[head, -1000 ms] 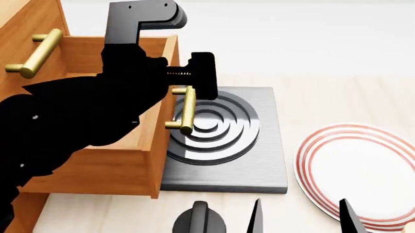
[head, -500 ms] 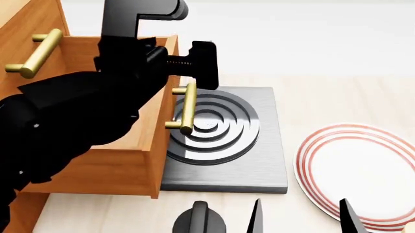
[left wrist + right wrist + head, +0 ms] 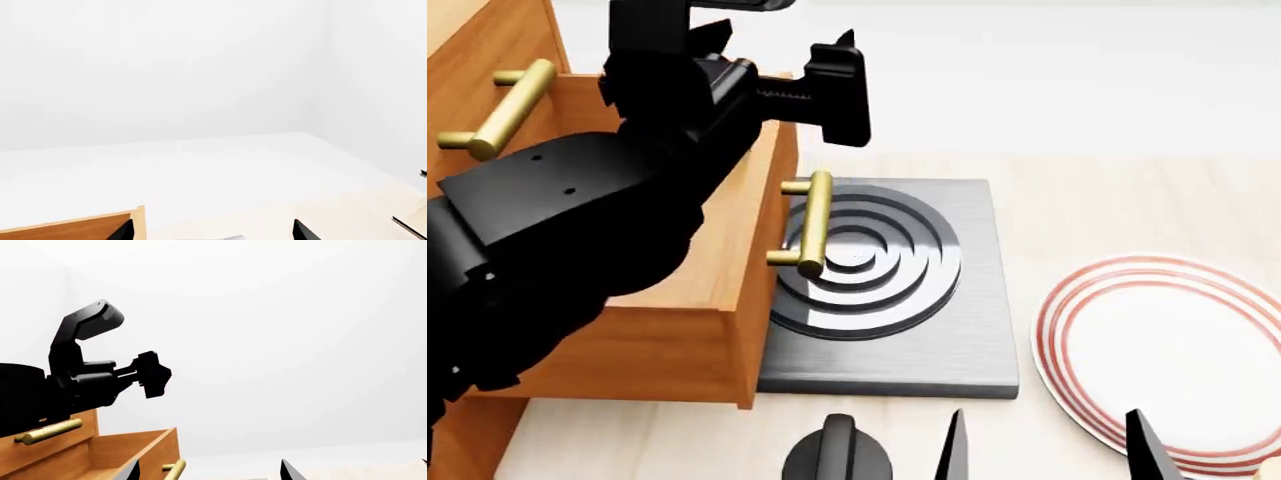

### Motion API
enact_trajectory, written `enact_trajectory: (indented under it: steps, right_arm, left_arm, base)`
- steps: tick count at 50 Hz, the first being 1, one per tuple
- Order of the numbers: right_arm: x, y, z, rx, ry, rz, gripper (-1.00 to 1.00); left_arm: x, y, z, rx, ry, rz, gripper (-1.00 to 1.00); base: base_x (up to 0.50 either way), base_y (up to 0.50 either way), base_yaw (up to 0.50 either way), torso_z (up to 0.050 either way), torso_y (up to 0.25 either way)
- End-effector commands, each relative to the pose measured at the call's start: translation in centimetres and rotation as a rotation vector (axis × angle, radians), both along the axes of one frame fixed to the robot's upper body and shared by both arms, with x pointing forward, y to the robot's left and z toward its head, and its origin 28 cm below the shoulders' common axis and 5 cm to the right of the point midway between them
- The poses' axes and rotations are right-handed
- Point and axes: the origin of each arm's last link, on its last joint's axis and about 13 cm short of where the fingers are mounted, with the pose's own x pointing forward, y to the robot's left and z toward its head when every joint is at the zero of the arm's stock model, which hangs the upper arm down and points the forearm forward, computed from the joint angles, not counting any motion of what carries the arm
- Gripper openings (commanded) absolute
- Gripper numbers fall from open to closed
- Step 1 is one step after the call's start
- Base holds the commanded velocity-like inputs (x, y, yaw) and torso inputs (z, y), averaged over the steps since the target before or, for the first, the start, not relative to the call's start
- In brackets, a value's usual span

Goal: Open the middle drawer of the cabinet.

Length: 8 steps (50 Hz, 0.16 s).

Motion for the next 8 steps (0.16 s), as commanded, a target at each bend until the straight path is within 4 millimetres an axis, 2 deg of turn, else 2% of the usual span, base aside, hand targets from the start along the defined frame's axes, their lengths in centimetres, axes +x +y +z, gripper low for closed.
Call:
enact_trajectory:
  steps: [1, 8]
  right_arm:
    - [0.00, 0.00, 0.02, 0.000, 0.000, 0.000, 1.00]
    - [-0.04, 0.01, 0.05, 0.000, -0.001, 0.000, 1.00]
  left_arm:
    - [-0.38, 0.08, 0.65, 0.002, -0.107, 0.018, 1.00]
    - [-0.85, 0.18, 1.62, 0.016, -0.180, 0.031, 1.00]
  base:
    - [0.00, 0.00, 0.00, 0.000, 0.000]
    - [0.00, 0.00, 0.00, 0.000, 0.000]
